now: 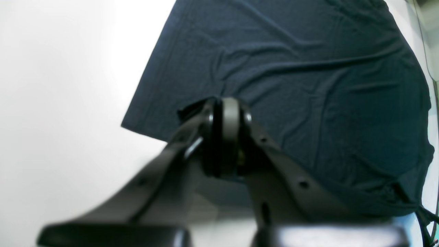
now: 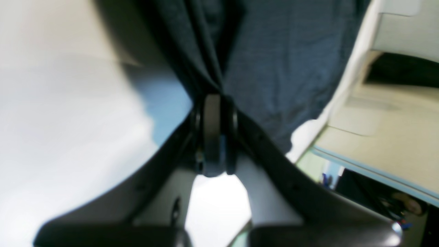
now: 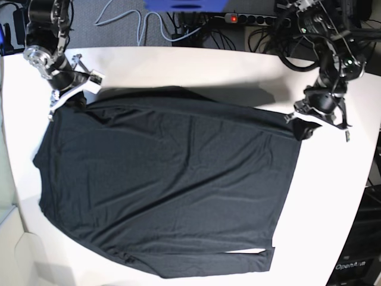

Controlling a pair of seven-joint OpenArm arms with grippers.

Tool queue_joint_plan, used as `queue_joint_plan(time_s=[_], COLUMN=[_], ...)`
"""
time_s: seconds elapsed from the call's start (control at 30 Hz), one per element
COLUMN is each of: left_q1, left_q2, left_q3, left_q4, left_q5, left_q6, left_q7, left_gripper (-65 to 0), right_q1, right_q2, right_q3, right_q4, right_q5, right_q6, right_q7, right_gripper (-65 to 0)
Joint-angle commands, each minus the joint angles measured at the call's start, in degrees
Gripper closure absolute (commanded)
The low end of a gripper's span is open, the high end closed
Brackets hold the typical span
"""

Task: Fold the T-shirt properly
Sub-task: 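Lift both shirt corners and pull them apart to stretch the edge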

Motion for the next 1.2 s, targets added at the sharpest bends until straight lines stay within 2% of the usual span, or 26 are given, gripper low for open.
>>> queue_joint_plan(time_s=[0.0,0.37,0.7,0.73,0.87,1.17], left_q1=[-0.4,-3.3,-5.3,-6.0,-6.7,-7.5], left_q2=[-0.3,-2.7,-4.5,-4.5,-4.6,-4.3], left_q3=[-0.1,-0.1,-0.1,-0.1,-0.1,0.0], left_q4=[0.8,-1.3,-7.5,-7.9,-9.4,-9.4], left_q5=[-0.6,-0.5,-0.5,-0.5,-0.5,-0.7], left_q6=[-0.2,-0.2,-0.2,-0.2,-0.2,-0.2], left_q7=[-1.6,-1.3,-1.4,-1.4,-1.4,-1.4], left_gripper=[-2.4,-2.4,-2.4,-2.4,-2.4,-2.6], right_q1=[0.5,3.9,8.4,8.5,8.5,10.1], right_q2=[0.6,0.6,0.7,0.7,0.6,0.6], right_q3=[0.2,0.2,-1.2,-1.3,-2.3,-2.7], right_q4=[1.6,1.5,-1.9,-2.2,-2.6,-3.4], right_q5=[0.4,0.5,0.4,0.4,0.4,0.4], right_q6=[-0.2,-0.1,0.0,0.4,5.1,5.5], right_q7=[0.3,0.3,0.4,0.4,0.4,0.4], right_gripper=[-0.6,-0.6,-0.6,-0.6,-0.4,-0.4])
